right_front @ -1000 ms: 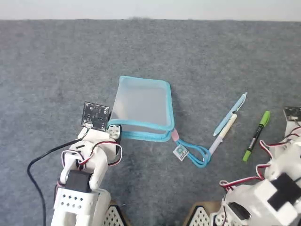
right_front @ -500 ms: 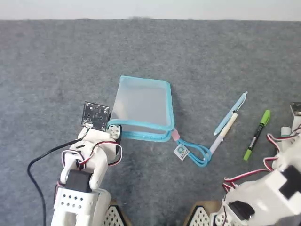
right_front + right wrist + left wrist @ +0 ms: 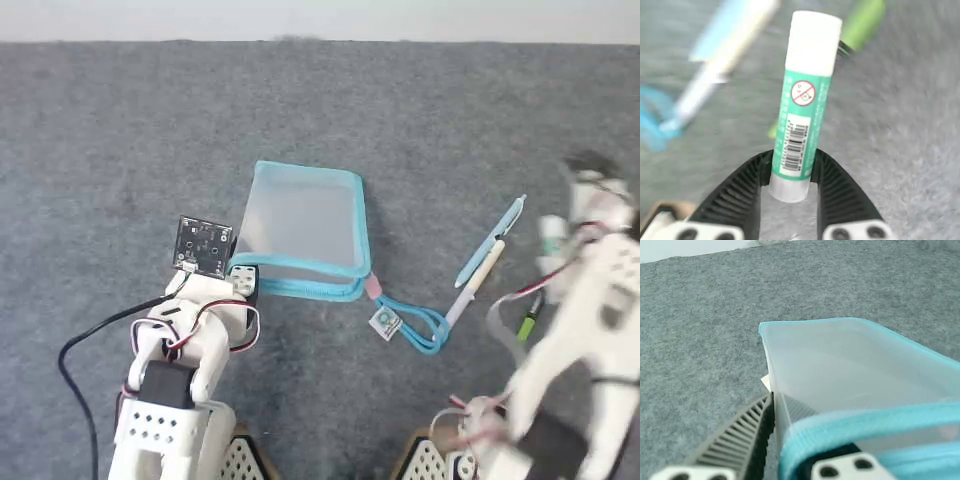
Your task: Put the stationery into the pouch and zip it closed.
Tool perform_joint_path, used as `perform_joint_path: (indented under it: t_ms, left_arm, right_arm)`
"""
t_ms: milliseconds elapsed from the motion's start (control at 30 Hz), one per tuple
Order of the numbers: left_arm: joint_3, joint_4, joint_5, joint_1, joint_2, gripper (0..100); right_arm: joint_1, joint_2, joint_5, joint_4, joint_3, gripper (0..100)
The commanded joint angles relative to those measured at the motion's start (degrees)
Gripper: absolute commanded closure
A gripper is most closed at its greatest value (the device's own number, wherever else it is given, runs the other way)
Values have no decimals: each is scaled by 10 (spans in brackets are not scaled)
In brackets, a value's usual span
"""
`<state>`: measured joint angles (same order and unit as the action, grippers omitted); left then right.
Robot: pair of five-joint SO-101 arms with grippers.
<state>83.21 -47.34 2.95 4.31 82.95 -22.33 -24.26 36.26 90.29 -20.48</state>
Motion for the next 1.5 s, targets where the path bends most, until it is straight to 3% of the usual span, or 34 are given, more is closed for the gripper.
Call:
perform_joint_path:
  t_ms: [0,200,367,600,1233,1467]
  left_arm:
    - [-7,17,-10,1,0,988]
    - [-7,35,-5,-6,0,988]
    - [-10,61,34,-68,-3,988]
    - [-7,62,33,-45,-4,988]
    - [-7,62,33,-45,-4,988]
    - [-7,61,33,-43,-4,988]
  right_arm:
    - [183,-145,-67,73,33,991]
    - [453,-171,-179,118,31,992]
    - [507,-124,-164,117,33,992]
    - [626,-95,-145,116,40,992]
    - [701,-132,-116,124,35,992]
    - [676,-51,-144,113,40,992]
